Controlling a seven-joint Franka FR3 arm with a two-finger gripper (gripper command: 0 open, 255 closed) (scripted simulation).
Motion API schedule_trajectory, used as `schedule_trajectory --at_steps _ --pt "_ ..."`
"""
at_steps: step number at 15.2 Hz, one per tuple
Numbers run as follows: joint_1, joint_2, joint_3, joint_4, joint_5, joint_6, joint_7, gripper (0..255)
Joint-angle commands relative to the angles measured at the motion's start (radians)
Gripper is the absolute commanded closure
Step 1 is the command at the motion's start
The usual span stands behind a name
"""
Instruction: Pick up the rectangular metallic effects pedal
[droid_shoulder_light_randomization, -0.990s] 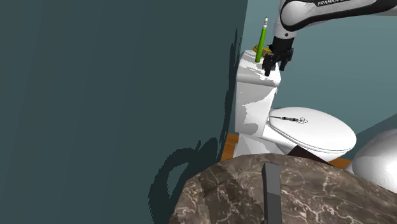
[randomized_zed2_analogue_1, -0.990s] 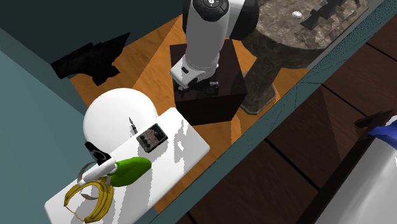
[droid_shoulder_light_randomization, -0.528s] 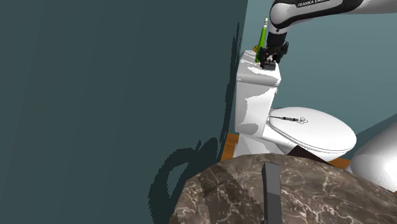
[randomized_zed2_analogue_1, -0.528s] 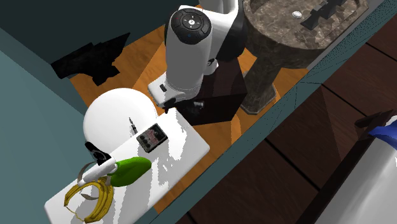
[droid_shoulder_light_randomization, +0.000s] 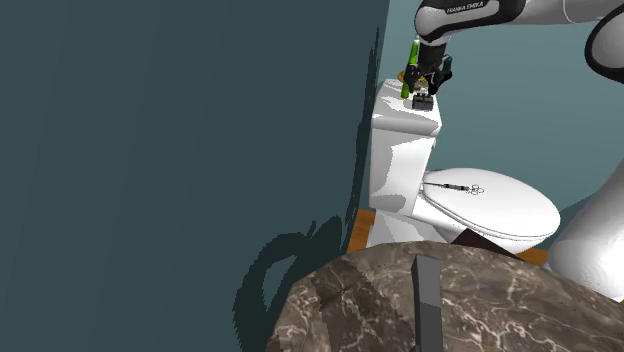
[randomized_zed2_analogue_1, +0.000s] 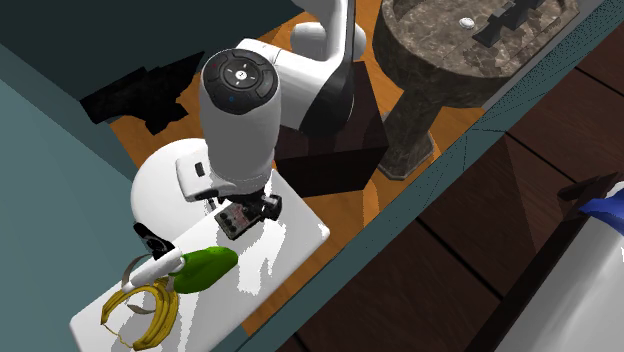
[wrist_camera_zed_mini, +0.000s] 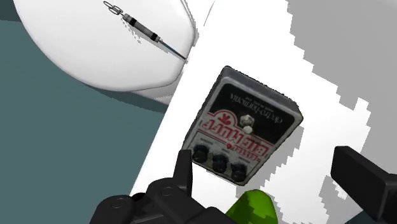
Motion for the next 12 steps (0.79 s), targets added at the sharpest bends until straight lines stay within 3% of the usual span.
schedule_trajectory --at_steps 1,3,12 --pt "-0.011 0.062 -0.011 0.089 -0.002 -0.012 0.020 0" --pt "-0.018 0.097 -0.019 0.139 -0.001 -0.019 0.027 0" --pt "-0.018 0.091 -0.020 0.030 -0.010 0.083 0.049 0"
